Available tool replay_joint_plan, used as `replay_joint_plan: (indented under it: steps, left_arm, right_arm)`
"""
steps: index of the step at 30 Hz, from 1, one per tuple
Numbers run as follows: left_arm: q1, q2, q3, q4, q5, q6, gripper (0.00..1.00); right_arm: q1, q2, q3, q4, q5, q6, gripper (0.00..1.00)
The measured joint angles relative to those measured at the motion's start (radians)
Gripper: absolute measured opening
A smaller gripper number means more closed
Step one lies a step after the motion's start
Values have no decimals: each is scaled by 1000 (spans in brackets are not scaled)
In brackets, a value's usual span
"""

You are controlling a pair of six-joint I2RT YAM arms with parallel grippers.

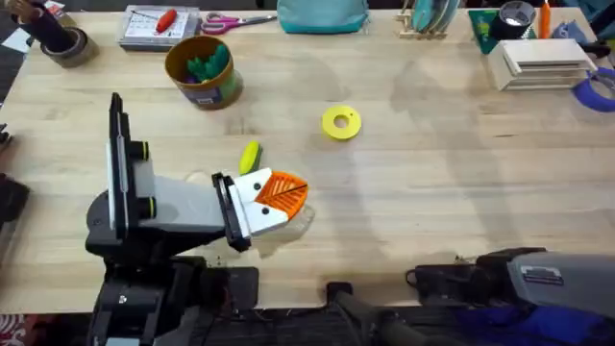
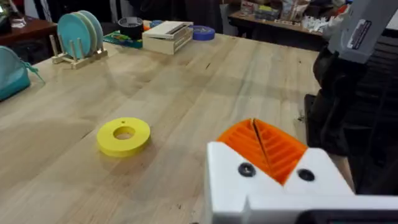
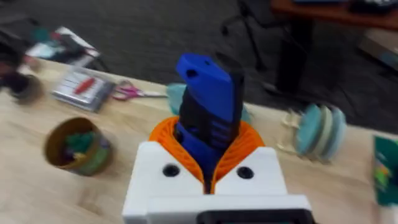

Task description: Pick up the gripper from the table and insert it into the empty holder that is missing its gripper. Then pick up a screw, insert it into the mounting hole, and use the screwdriver to tighten it. Finally, clean up the table by picking up the vegetable and placing it into the bucket.

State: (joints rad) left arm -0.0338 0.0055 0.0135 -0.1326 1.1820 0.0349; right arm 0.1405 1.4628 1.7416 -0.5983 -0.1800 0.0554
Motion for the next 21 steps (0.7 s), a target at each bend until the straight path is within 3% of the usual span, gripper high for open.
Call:
replay_joint_plan:
  steps: [9, 14, 21]
  left_arm:
    - [0, 0, 0, 0, 0, 0, 16]
    - [0, 0, 0, 0, 0, 0, 16]
    - [0, 0, 0, 0, 0, 0, 16]
  right_arm:
    - [72, 0, 0, 226, -231, 69, 26]
    - [128, 0, 0, 304, -296, 81, 26]
    - [201, -3, -62, 597, -448, 103, 26]
